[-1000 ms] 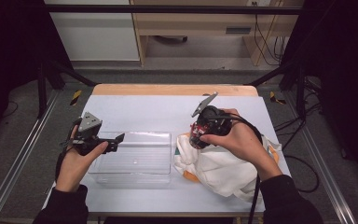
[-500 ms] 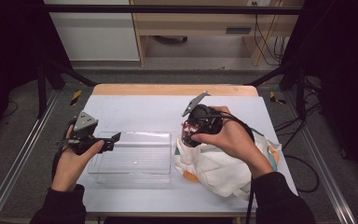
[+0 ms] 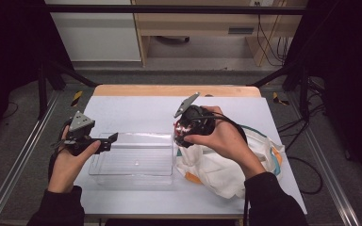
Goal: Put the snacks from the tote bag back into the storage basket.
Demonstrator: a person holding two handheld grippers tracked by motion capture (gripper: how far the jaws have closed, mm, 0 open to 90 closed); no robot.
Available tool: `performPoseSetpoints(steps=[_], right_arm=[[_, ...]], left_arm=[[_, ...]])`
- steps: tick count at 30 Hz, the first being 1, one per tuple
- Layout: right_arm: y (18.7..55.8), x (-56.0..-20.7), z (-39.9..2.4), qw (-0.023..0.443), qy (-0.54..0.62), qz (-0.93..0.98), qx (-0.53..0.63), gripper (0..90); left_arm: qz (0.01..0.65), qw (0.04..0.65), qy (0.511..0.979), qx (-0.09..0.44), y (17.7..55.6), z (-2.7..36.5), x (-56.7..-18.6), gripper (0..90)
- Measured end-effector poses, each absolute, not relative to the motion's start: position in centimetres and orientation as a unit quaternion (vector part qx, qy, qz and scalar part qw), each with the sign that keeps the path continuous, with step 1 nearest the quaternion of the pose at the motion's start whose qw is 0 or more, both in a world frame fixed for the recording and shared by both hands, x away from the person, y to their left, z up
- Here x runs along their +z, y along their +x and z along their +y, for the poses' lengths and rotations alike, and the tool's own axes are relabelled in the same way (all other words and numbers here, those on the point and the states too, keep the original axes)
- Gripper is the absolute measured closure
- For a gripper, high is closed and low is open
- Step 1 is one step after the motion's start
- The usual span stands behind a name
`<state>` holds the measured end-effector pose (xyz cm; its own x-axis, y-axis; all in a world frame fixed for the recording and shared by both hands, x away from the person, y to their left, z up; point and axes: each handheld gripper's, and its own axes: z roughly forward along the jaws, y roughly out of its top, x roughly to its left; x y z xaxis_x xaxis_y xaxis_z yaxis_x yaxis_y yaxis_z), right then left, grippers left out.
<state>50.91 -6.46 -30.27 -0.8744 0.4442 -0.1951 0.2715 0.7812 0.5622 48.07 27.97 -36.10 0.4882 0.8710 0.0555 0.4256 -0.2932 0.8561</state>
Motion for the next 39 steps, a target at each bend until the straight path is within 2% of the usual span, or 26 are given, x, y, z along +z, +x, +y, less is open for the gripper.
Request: performPoseSetpoints(steps=[39], right_arm=[[51.2,-31.2,-2.7,0.152,0.153,0.933,0.289,24.2]], left_arm=[[0.450,0.426,0.737,0.270,48.0,30.6,-35.7,3.8]])
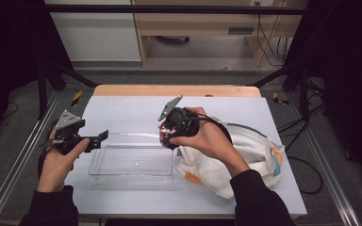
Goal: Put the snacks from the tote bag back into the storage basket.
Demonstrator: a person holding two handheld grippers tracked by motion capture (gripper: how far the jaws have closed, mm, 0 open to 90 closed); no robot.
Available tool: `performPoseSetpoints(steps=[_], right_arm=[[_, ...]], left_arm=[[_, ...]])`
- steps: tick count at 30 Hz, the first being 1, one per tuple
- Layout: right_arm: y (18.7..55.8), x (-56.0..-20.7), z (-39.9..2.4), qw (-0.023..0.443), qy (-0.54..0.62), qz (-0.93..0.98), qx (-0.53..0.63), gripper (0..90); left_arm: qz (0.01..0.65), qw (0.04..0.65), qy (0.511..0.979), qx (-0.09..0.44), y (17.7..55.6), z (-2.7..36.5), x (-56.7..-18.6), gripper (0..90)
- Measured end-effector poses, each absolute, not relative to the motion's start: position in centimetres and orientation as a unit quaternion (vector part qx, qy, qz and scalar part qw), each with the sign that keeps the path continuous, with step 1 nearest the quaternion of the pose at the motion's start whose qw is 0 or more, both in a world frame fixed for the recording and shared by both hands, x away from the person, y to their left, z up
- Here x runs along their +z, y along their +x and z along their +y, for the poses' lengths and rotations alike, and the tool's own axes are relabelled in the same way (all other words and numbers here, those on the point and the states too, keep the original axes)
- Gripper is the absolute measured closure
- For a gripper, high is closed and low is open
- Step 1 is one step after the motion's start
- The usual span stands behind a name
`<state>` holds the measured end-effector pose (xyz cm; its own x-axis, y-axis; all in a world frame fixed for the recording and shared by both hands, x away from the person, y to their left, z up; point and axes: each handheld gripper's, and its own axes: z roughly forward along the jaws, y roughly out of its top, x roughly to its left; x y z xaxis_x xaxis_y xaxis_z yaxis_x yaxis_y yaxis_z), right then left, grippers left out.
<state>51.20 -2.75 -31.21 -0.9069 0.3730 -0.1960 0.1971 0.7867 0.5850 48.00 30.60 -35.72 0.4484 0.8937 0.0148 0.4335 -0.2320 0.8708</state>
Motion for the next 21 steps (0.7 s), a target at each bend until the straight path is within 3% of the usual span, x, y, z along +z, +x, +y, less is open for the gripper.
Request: performPoseSetpoints(steps=[21], right_arm=[[51.3,-32.0,-1.2,0.145,0.140,0.936,0.289,24.2]], left_arm=[[0.454,0.423,0.738,0.266,48.1,31.1,-35.9,3.7]])
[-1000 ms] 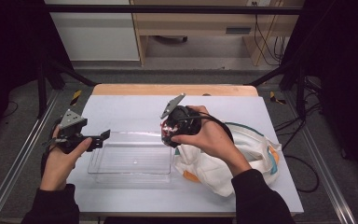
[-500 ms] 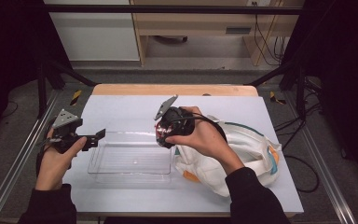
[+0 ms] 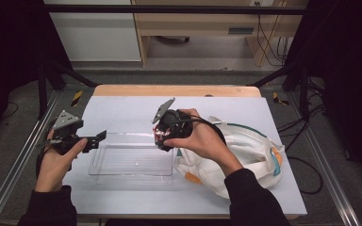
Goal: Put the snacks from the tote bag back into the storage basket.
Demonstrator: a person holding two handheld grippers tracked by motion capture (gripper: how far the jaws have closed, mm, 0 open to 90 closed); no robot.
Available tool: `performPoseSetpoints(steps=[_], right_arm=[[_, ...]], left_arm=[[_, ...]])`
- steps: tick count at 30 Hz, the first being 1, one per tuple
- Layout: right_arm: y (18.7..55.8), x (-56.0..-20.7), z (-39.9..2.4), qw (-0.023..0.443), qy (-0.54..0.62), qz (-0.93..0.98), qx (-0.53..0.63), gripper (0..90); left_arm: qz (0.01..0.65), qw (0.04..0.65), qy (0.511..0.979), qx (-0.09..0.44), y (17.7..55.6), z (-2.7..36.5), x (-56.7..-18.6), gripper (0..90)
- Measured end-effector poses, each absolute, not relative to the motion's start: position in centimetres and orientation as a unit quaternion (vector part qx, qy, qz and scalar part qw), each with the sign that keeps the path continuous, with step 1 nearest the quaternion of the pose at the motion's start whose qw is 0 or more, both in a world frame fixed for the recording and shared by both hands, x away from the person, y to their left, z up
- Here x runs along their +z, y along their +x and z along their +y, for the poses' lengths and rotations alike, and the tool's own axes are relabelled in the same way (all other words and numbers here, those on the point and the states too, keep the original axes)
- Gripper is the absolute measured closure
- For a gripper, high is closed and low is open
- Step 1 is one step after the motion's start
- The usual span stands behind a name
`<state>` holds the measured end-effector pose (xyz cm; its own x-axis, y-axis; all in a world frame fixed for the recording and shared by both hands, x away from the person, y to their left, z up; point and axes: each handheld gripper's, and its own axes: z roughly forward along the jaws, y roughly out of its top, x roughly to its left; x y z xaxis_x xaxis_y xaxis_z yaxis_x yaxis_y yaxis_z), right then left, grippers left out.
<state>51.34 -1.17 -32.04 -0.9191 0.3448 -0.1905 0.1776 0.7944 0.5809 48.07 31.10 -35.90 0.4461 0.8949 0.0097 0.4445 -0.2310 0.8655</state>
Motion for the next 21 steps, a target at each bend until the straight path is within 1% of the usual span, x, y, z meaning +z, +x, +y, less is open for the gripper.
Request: performPoseSetpoints(steps=[21], right_arm=[[51.3,-32.7,0.0,0.136,0.133,0.938,0.291,24.2]], left_arm=[[0.452,0.423,0.739,0.265,48.0,31.3,-35.8,3.7]])
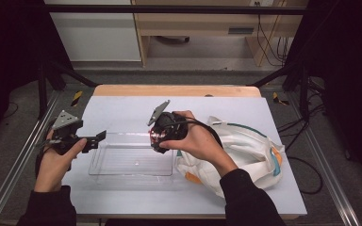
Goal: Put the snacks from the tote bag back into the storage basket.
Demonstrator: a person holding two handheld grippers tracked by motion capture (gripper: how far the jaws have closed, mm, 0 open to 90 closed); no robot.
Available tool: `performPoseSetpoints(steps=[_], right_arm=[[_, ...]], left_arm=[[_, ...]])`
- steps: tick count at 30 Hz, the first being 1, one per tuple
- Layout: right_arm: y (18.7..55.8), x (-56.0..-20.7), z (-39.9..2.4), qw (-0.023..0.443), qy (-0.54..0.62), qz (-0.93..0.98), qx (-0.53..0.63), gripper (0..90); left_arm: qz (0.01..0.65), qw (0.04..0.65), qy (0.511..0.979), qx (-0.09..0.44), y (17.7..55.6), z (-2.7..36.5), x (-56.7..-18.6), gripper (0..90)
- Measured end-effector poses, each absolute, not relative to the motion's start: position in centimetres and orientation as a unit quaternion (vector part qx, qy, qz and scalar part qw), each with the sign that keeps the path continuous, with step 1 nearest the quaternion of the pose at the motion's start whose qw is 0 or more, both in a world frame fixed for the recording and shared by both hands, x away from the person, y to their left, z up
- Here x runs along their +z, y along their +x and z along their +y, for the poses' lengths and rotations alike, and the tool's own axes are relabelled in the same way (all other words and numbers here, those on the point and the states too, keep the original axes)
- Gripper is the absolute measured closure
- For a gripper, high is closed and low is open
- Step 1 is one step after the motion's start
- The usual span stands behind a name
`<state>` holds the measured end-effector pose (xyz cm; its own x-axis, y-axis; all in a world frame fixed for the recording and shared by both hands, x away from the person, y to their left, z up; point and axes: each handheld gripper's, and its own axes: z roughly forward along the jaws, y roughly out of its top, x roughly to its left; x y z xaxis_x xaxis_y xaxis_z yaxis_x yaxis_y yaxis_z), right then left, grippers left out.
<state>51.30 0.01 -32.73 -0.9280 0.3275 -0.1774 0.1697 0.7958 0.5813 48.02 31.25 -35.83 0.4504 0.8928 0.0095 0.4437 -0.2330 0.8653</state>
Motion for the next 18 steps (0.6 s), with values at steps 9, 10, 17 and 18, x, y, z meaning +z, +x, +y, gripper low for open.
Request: performPoseSetpoints(steps=[9,10,17,18], right_arm=[[51.36,-32.98,0.38,0.134,0.131,0.939,0.288,24.2],[51.38,-33.02,0.42,0.134,0.129,0.939,0.290,24.2],[51.28,-33.34,0.77,0.130,0.127,0.941,0.285,24.2],[51.27,-33.45,0.78,0.129,0.125,0.942,0.284,24.2]], left_arm=[[0.451,0.423,0.740,0.264,48.02,31.24,-35.83,3.7],[0.451,0.424,0.740,0.264,48.02,31.25,-35.82,3.8],[0.450,0.421,0.742,0.264,48.02,31.23,-35.83,3.8],[0.450,0.421,0.742,0.264,48.02,31.22,-35.83,3.8]])
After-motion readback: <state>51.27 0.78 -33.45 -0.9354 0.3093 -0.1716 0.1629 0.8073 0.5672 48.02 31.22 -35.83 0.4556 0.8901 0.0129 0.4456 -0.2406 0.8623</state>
